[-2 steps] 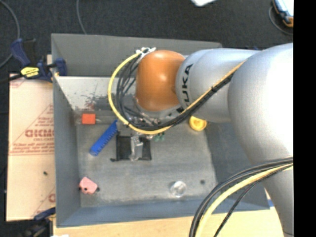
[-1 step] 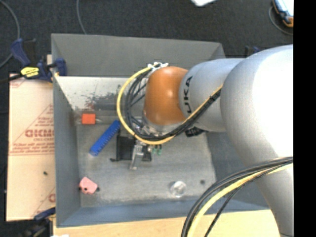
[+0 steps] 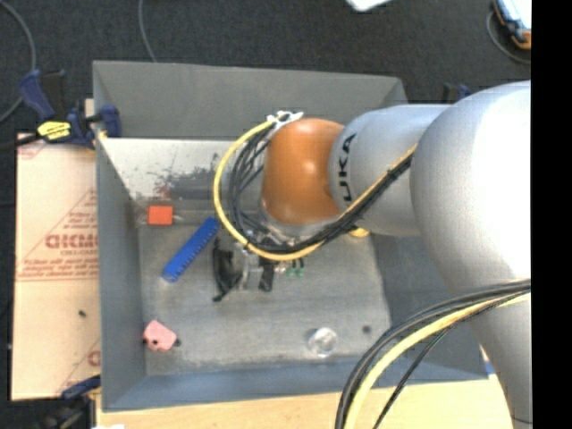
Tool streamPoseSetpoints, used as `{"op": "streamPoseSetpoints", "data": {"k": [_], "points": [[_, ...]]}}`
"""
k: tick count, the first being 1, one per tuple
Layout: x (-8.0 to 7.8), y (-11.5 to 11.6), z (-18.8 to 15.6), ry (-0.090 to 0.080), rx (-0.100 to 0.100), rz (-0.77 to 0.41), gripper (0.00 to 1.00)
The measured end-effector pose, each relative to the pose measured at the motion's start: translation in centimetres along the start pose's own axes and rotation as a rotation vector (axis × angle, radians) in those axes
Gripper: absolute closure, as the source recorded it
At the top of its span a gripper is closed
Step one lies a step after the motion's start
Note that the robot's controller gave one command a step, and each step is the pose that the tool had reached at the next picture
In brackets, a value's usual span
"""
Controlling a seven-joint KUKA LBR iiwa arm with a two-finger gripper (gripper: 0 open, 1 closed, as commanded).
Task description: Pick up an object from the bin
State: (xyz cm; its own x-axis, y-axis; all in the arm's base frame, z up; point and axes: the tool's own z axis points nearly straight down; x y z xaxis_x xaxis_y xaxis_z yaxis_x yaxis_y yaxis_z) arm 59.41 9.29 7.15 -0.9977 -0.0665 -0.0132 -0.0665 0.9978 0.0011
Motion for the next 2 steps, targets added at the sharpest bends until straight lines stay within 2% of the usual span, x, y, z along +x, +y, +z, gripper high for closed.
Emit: {"op": "streamPoseSetpoints", "data": {"k": [2], "points": [[0.15, -0.02, -0.55, 0.005, 0.0, 0.001, 1.0]]}}
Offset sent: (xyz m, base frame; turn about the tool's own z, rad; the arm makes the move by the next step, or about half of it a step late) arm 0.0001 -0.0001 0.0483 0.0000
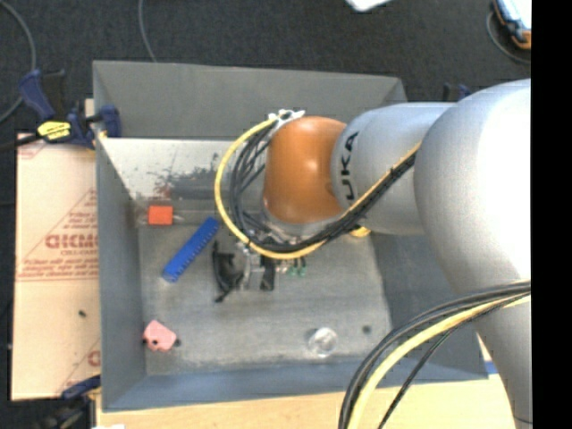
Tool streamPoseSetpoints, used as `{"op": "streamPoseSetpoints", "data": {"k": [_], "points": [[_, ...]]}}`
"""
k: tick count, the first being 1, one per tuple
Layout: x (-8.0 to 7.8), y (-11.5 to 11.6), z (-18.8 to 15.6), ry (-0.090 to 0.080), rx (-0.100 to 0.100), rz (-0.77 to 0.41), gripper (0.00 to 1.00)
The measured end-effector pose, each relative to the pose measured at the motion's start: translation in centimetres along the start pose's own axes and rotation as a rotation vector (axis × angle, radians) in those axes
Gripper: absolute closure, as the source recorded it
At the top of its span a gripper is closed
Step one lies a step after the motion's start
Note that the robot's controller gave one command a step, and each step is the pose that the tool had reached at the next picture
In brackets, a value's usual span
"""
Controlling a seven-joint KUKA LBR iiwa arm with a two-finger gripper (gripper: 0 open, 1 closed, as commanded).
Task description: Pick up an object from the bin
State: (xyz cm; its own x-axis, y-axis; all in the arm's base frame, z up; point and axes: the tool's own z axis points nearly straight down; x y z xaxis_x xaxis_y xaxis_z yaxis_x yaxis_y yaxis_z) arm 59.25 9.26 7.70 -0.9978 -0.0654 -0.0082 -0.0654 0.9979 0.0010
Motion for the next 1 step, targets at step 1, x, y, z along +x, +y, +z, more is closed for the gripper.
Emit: {"op": "streamPoseSetpoints", "data": {"k": [1], "points": [[0.13, -0.03, -1.89, 0.006, 0.001, 0.001, 1.0]]}}
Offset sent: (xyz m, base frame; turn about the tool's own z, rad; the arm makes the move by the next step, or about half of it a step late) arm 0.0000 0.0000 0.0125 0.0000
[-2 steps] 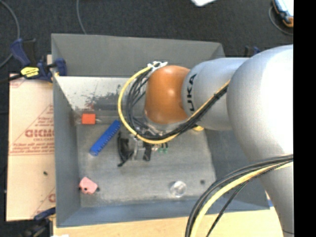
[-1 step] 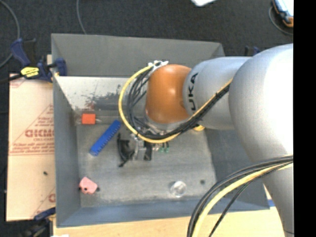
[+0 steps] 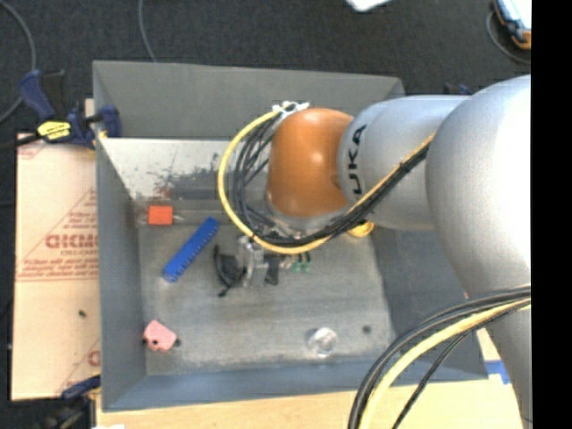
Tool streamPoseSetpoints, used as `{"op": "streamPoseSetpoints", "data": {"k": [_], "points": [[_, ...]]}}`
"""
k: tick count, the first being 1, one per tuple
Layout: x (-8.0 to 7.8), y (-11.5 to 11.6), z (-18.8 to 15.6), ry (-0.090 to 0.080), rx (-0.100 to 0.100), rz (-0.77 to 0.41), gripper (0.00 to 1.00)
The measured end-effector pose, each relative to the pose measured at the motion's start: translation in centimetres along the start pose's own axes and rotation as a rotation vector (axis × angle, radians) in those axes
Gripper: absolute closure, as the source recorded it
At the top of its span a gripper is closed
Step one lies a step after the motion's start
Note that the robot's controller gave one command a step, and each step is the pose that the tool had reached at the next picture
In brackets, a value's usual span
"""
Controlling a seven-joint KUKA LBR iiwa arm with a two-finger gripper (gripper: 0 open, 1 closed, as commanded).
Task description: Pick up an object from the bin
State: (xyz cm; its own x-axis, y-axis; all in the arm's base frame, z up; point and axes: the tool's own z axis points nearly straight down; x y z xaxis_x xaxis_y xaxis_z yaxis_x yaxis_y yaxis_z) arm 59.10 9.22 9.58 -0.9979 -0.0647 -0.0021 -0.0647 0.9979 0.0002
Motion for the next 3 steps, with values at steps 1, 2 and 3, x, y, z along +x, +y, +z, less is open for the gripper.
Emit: {"op": "streamPoseSetpoints", "data": {"k": [1, 2, 3], "points": [[-0.1, 0.0, -2.3, -0.004, 0.0, 0.001, 1.0], [-0.3, 0.0, -4.3, -0.009, 0.0, 0.001, 1.0], [-0.4, 0.0, -5.5, -0.013, -0.001, 0.002, 1.0]]}}
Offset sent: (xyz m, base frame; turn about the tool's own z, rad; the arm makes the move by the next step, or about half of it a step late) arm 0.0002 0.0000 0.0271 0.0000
